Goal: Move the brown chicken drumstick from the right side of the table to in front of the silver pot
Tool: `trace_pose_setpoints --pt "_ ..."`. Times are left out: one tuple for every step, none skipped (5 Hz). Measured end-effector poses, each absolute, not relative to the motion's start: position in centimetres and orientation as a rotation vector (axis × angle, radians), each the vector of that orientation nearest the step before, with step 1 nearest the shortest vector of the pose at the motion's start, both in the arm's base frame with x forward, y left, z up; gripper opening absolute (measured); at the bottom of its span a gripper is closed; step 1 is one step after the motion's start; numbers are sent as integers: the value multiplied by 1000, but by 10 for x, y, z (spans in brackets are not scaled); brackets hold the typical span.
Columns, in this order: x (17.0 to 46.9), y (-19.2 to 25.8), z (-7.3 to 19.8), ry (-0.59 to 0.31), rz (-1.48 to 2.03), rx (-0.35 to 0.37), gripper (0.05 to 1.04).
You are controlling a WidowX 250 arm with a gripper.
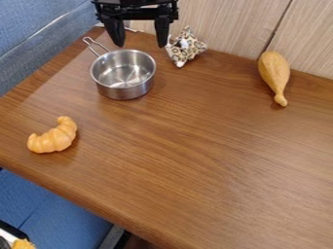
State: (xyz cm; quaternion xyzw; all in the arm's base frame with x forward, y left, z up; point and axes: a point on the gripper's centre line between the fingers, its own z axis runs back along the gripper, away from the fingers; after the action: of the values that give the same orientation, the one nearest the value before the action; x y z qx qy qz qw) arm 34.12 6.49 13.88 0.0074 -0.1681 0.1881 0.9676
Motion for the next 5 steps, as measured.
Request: trace_pose_setpoints --pt "342 65 129 -309 387 12 1000" --pt "352 44 116 -273 378 -9 1000" --pt "365 16 114 -270 359 -10 1000" --pt "376 -18 112 -246 323 -26 1000" --pt "381 -54 113 -242 295 -10 1000"
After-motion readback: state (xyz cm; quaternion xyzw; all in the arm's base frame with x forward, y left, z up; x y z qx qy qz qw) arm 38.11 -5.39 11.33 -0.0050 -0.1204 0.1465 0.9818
